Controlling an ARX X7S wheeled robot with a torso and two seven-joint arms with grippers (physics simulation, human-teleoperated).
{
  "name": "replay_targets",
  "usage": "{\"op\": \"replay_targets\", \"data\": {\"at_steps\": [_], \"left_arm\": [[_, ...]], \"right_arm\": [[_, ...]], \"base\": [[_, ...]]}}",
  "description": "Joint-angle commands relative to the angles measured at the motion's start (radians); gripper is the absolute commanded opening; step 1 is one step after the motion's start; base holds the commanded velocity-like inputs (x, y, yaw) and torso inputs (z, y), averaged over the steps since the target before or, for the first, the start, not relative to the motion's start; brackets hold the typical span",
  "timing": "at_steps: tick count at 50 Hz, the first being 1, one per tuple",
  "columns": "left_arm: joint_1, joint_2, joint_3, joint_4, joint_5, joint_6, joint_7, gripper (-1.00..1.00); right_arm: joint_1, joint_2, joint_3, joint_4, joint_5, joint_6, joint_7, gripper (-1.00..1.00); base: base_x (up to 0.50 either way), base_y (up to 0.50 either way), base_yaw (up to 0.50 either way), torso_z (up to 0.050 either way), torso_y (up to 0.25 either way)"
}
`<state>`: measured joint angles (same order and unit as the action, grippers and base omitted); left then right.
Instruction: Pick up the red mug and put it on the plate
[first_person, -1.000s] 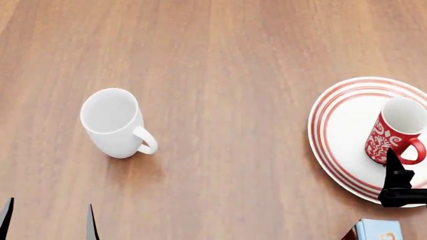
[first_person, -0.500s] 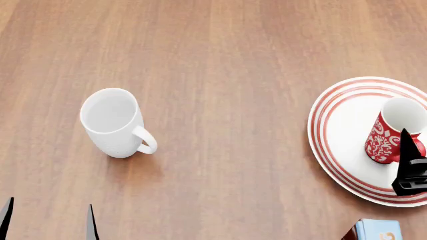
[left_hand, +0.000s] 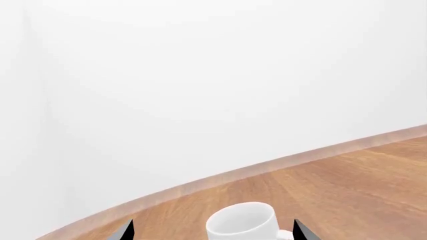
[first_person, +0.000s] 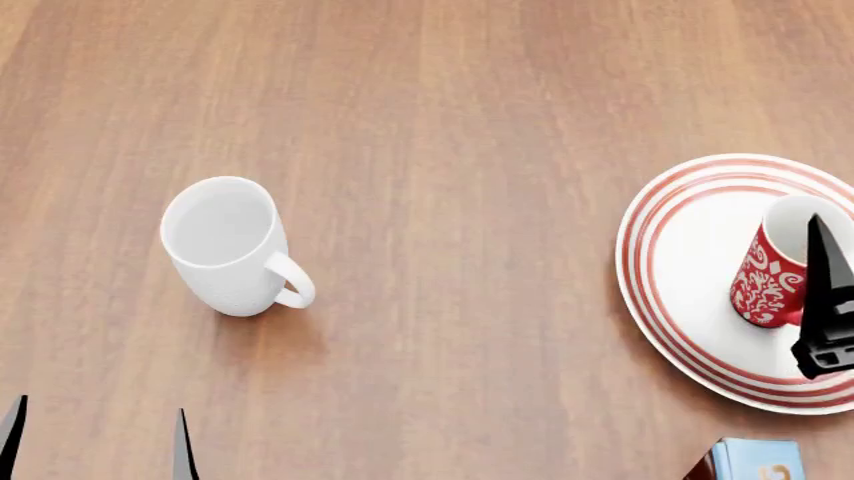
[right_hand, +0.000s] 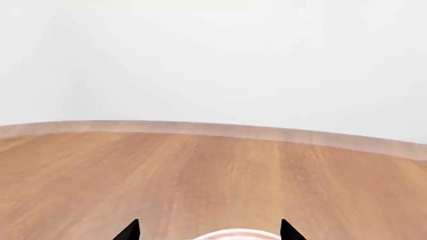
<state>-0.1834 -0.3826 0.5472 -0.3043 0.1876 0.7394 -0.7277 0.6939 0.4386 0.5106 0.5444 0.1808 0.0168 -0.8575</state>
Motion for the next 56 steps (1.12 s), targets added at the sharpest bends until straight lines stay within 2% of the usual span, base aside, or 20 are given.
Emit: {"op": "replay_targets", "data": {"at_steps": [1, 27, 56], "left_arm": [[-0.001, -0.001, 0.002, -0.001, 0.002, 0.001, -0.003, 1.00], [-0.003, -0.004, 0.008, -0.001, -0.004, 0.001, -0.004, 1.00], [-0.005, -0.006, 0.012, -0.001, 0.002, 0.002, -0.014, 1.00]], "right_arm": [[-0.055, -0.016, 0.013, -0.178, 0.048, 0.065, -0.025, 1.00], [-0.160, -0.042, 0.001, -0.606, 0.149, 0.197, -0.048, 1.00], [-0.235, -0.056, -0.005, -0.806, 0.191, 0.199, -0.048, 1.00]], "base": [[0.00, 0.00, 0.00, 0.000, 0.000], [0.00, 0.00, 0.00, 0.000, 0.000], [0.00, 0.00, 0.00, 0.000, 0.000]]}}
